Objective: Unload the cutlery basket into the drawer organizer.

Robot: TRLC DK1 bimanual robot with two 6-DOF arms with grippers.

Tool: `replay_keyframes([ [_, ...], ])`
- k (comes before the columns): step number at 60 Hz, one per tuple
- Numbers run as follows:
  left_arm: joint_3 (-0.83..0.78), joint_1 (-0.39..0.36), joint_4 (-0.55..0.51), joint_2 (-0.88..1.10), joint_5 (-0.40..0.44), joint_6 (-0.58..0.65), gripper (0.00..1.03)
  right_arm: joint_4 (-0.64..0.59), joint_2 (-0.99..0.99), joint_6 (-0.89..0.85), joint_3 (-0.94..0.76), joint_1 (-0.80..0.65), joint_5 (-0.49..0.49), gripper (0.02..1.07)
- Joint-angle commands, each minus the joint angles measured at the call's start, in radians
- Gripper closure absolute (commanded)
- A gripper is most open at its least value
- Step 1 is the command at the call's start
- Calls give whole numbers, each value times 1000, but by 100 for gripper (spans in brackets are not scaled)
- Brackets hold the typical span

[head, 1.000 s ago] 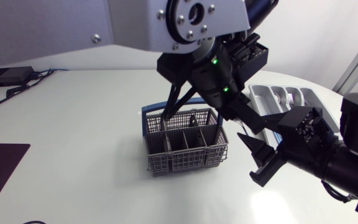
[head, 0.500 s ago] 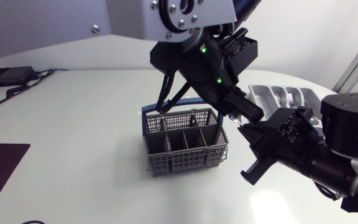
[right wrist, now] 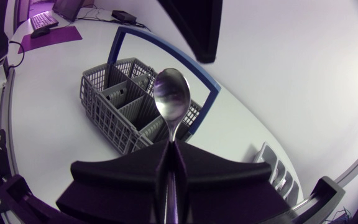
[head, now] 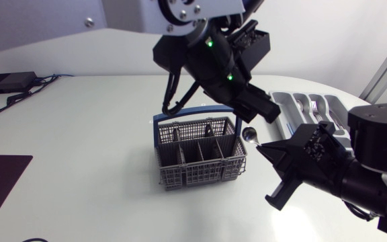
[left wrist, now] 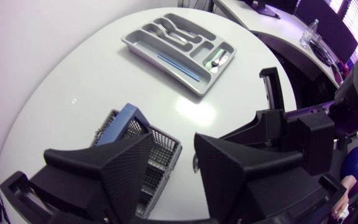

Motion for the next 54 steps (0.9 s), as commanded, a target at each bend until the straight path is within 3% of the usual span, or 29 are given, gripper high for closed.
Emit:
replay_keyframes([
  [1,13,27,27,-63,3,-27,23,-29,-20,-22,-19,-53,-47,101],
  [15,-83,119,123,-185,-6,-16,7,-98,-2,-168,-16,-380,-337,101],
  [28,-246,155,228,-323,-163,33,5,-172,166,-423,48,-716,-582,101],
  [39,-367,207,260,-389,-200,56,5,-262,360,-700,136,-912,-685,101],
  [45,-445,250,292,-432,-201,66,5,-366,511,-907,228,-1021,-702,101],
  [54,-564,296,344,-481,-201,79,5,-380,698,-1055,341,-1128,-691,96],
])
